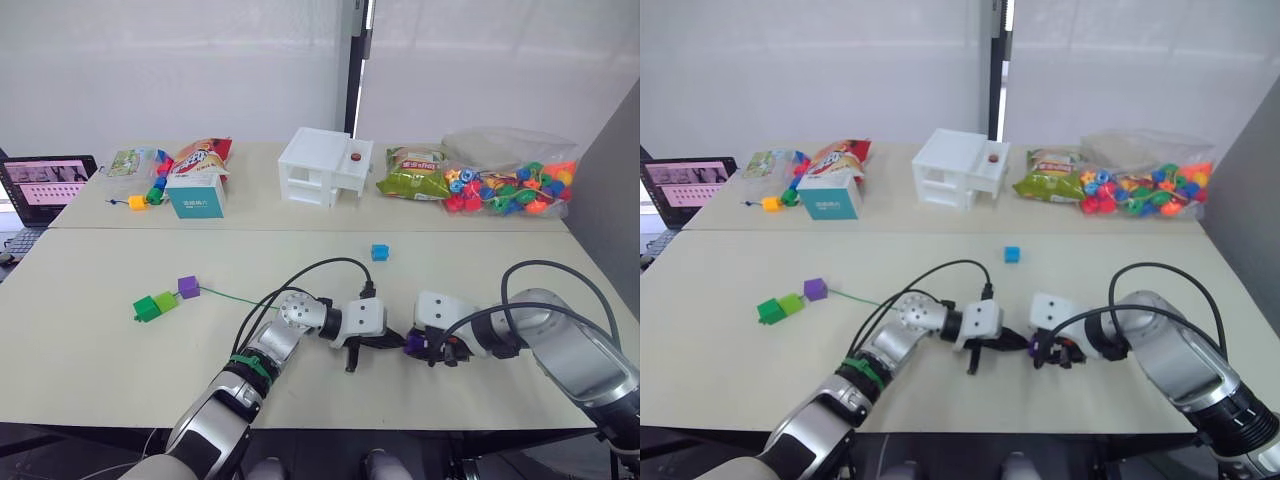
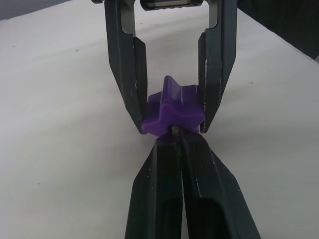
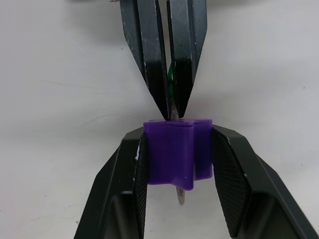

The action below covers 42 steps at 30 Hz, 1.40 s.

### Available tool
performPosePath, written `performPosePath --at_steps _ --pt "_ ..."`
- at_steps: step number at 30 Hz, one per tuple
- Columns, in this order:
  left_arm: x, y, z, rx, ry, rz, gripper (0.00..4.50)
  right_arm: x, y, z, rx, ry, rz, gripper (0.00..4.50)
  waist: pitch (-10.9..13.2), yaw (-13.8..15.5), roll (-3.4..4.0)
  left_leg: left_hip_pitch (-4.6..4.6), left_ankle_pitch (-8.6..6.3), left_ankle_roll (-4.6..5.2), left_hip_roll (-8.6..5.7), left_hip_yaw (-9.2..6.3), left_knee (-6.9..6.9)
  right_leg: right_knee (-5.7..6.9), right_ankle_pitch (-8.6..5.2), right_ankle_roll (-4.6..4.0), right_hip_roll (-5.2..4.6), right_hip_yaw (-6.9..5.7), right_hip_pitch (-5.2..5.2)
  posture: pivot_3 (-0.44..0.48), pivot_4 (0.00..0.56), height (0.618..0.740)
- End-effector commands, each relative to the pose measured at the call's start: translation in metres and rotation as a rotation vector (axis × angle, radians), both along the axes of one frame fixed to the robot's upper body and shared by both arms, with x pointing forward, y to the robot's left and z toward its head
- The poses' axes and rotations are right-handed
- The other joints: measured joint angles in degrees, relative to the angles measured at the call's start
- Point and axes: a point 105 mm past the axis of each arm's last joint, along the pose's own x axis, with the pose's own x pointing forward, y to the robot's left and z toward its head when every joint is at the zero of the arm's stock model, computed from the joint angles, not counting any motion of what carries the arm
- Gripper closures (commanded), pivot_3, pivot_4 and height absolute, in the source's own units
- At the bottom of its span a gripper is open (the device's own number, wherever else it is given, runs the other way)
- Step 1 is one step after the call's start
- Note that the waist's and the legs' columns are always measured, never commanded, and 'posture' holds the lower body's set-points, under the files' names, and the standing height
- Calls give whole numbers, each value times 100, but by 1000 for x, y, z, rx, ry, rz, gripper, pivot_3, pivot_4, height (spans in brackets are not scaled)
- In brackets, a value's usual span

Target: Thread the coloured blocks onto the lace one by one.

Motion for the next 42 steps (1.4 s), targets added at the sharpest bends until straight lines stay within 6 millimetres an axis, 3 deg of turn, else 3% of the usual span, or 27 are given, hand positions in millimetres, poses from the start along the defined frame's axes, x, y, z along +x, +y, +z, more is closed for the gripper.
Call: performPosePath --at_steps 1,7,17,26,42 --pt "-3 -12 20 -74 -15 -28 3815 -3 9 6 23 -31 31 3166 0 0 0 0 0 0 0 0 0 0 0 0 0 0 0 0 150 740" --pt "2 6 15 -22 -42 -10 1860 -2 10 4 28 -29 29 3166 0 -15 0 1 0 0 1 -1 0 1 0 0 2 0 -1 0 150 740" --pt "14 26 5 83 -91 38 1833 -1 14 3 32 -33 38 3166 0 -6 0 1 0 0 1 -2 0 2 0 0 1 0 0 0 150 740" --pt "12 19 6 70 -79 21 4500 0 15 6 42 -46 39 3166 0 -8 0 1 0 0 1 -2 0 2 0 0 2 0 0 0 150 740" --pt "-4 -8 16 -27 -27 -32 4500 -1 15 3 37 -43 35 3166 0 1 0 0 0 0 0 -2 1 2 0 0 0 0 1 0 150 740"
